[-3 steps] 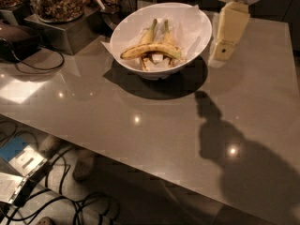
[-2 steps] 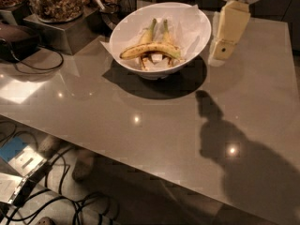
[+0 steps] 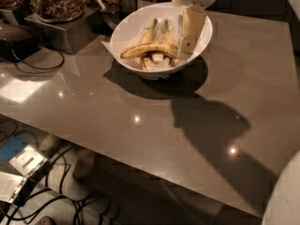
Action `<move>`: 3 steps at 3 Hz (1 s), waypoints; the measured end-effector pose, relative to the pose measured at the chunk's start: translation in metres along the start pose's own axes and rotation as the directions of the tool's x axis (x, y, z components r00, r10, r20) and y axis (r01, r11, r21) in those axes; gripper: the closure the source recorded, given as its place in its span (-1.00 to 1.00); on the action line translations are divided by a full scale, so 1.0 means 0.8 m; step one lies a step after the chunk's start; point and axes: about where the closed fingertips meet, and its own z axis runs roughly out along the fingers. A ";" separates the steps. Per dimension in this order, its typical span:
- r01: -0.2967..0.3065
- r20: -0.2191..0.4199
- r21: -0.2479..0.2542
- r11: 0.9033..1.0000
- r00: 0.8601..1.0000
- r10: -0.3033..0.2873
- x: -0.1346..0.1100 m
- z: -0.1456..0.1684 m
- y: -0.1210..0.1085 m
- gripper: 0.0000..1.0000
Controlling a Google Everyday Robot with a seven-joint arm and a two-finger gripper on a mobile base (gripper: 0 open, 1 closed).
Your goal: Pick banana from white bowl
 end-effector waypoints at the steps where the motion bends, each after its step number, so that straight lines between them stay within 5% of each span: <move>1: -0.002 0.021 0.031 1.000 1.000 0.001 -0.006 0.001 -0.008 -1.00; 3: -0.056 0.002 0.041 0.998 0.998 0.056 -0.011 0.008 -0.026 -1.00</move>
Offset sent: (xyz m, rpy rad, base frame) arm 0.0074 0.0021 0.0009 -0.0075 0.0316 -0.0614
